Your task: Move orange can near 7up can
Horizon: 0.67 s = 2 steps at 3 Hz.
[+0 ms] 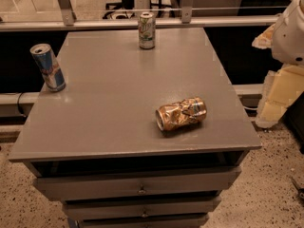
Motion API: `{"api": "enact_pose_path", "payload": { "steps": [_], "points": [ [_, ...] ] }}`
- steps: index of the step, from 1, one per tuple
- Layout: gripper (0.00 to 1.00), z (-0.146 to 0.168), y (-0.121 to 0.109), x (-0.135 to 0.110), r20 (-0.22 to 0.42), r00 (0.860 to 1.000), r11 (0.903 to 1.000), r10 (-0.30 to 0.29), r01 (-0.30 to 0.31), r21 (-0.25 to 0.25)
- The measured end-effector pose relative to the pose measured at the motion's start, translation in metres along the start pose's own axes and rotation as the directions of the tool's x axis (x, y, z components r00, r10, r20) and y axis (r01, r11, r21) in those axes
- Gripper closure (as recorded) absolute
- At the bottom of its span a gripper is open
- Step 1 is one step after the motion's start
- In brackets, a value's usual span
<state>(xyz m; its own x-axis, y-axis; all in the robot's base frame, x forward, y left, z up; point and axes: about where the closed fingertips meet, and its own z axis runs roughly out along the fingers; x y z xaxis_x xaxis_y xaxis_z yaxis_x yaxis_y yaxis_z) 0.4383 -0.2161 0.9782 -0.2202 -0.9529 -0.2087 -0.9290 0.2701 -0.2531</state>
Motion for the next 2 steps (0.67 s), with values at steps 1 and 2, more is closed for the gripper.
{"api": "enact_pose_path", "payload": {
  "steps": [1,2],
  "points": [
    [0.0,0.0,0.0,0.0,0.0,1.0,1.0,0.0,0.0,0.0],
    [0.0,0.0036,0.002,-0.0057,0.039,0.999,1.0,-0.009,0.009,0.0]
  ]
}}
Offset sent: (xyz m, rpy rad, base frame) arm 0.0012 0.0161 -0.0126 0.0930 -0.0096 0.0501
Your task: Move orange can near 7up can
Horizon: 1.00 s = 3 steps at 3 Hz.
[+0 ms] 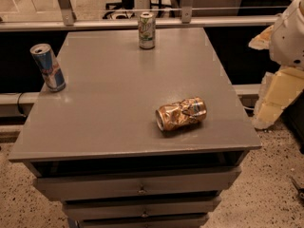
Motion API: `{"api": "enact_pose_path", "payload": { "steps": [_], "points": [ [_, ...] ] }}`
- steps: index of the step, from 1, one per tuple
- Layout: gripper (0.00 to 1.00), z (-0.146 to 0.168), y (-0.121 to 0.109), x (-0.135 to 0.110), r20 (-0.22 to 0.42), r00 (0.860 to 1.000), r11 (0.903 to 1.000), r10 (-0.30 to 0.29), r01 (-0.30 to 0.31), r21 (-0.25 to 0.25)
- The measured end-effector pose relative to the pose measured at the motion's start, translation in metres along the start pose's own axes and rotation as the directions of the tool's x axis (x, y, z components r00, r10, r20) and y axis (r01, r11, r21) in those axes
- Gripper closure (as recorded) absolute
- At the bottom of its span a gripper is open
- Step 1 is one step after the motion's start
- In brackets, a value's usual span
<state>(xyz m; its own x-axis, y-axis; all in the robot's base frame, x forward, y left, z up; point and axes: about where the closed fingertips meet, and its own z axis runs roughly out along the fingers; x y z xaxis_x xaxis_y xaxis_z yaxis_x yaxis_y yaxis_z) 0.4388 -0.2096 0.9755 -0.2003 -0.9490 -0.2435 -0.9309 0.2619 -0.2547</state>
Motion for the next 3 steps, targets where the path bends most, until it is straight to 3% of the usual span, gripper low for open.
{"api": "enact_pose_path", "payload": {
  "steps": [1,2,3],
  "points": [
    [0.0,0.017,0.004,-0.014,0.068,0.996,0.9984,-0.055,0.056,-0.004],
    [0.0,0.051,0.005,-0.043,0.133,0.975,0.9832,-0.18,0.182,-0.004],
    [0.0,0.071,0.001,-0.059,0.147,0.96,0.9699,-0.239,0.243,-0.009]
  ]
}}
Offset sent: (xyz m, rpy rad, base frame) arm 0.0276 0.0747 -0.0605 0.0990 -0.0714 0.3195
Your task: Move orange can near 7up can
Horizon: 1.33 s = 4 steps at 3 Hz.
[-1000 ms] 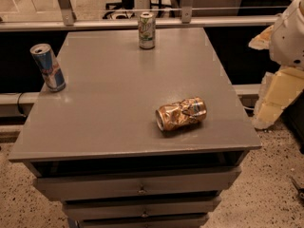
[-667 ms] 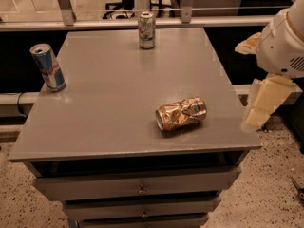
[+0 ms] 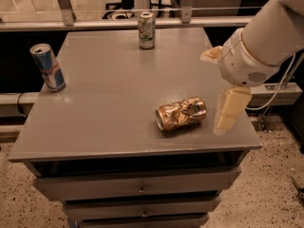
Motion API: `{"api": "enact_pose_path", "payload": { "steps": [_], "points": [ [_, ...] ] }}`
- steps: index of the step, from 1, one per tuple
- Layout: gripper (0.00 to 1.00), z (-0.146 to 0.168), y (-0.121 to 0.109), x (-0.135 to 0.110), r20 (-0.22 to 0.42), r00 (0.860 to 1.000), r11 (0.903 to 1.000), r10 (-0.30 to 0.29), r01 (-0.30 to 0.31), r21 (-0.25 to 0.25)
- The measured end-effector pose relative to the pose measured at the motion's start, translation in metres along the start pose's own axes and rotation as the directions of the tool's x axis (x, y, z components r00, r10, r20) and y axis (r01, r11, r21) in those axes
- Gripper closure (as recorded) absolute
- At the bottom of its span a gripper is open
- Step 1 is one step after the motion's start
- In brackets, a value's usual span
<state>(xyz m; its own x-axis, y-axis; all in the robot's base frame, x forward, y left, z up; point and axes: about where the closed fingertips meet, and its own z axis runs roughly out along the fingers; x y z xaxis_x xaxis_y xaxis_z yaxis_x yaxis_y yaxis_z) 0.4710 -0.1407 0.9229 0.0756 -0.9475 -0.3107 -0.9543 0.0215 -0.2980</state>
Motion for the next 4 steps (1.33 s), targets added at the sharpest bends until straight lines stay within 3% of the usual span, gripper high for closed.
{"api": "enact_pose_path", "payload": {
  "steps": [2,3,4],
  "points": [
    [0.0,0.057,-0.004,-0.012,-0.036,0.997,0.991,-0.07,0.065,-0.117],
    [0.0,0.074,-0.001,-0.012,-0.048,0.996,0.9868,-0.08,0.073,-0.145],
    [0.18,0.086,-0.002,-0.008,-0.062,0.995,0.9886,-0.072,0.063,-0.137]
  ]
}}
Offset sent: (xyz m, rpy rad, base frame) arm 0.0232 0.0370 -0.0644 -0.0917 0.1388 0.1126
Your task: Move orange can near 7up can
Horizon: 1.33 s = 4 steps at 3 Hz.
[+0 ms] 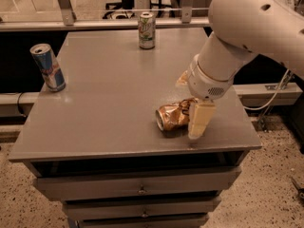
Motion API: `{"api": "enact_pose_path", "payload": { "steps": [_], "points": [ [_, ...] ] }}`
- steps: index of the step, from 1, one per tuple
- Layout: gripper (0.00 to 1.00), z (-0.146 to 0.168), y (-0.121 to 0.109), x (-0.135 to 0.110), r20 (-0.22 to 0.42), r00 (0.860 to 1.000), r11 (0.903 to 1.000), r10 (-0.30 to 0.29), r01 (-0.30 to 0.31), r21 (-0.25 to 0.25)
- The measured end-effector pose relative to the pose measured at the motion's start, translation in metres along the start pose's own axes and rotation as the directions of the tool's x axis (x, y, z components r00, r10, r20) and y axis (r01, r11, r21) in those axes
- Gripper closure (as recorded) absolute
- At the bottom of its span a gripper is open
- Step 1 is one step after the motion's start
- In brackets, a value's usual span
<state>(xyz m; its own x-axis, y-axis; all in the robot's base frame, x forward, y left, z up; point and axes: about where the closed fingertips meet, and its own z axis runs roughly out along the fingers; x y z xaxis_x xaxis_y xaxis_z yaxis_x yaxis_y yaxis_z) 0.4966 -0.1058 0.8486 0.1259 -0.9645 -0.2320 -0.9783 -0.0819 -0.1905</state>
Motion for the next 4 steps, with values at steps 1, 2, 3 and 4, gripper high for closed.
{"api": "enact_pose_path", "payload": {
  "steps": [1,2,3,4],
  "points": [
    [0.49,-0.005,-0.011,0.003,-0.011,1.0,0.9994,0.023,-0.023,0.026],
    [0.72,-0.016,-0.019,0.007,-0.021,0.999,0.9983,0.036,-0.035,0.046],
    [0.95,-0.045,-0.032,0.016,-0.026,0.998,0.9935,0.052,-0.05,0.102],
    [1.0,-0.106,-0.053,0.03,-0.018,0.996,0.9743,0.083,-0.078,0.211]
  ]
}}
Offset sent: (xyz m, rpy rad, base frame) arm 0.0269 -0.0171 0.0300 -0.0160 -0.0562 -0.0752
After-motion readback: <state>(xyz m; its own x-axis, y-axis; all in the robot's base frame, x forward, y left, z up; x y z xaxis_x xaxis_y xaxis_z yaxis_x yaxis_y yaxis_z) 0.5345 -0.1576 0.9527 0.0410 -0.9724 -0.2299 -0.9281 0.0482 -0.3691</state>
